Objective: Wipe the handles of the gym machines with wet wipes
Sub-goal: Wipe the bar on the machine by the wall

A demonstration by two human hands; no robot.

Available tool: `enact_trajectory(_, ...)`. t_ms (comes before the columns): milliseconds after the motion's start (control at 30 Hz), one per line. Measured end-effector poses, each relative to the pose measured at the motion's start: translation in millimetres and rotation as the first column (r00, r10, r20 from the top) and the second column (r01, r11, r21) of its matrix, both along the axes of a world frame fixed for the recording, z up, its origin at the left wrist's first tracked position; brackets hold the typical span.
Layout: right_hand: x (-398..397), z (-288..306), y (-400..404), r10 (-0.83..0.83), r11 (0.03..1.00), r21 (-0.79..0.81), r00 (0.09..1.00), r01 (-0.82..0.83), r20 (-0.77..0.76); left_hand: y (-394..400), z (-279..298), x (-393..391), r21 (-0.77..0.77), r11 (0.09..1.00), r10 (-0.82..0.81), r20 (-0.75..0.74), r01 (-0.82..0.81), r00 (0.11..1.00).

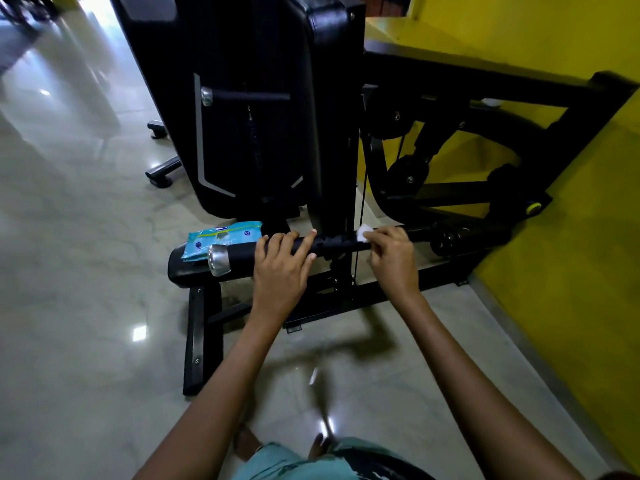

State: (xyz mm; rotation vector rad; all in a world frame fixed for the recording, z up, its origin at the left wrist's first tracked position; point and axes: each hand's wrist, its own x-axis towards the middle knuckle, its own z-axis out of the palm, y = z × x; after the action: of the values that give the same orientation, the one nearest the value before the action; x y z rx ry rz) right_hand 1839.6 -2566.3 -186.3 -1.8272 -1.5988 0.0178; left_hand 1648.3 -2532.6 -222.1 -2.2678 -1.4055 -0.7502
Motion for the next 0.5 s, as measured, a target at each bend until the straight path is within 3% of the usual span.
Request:
enact_trajectory(133, -10, 10, 10, -0.084, 0.996, -0.018, 0.996, 0.084, -0.032, 0, -1, 0, -0.002, 1.0, -0.001, -0.009, 0.001, 1.0)
enact_trajectory(333, -18, 0, -1, 0.1, 0.995, -0.002, 0.995, -0.1, 0.027, 0, 1, 0, -0.025, 1.0, -0.005, -0.025, 0.004, 1.0)
enact_trajectory(500, -4, 3, 9, -0.071, 0.997, -0.014, 0.995, 0.07, -0.075, -2, 3, -1, -0.04, 0.999, 0.007, -0.038, -0.008, 0.999)
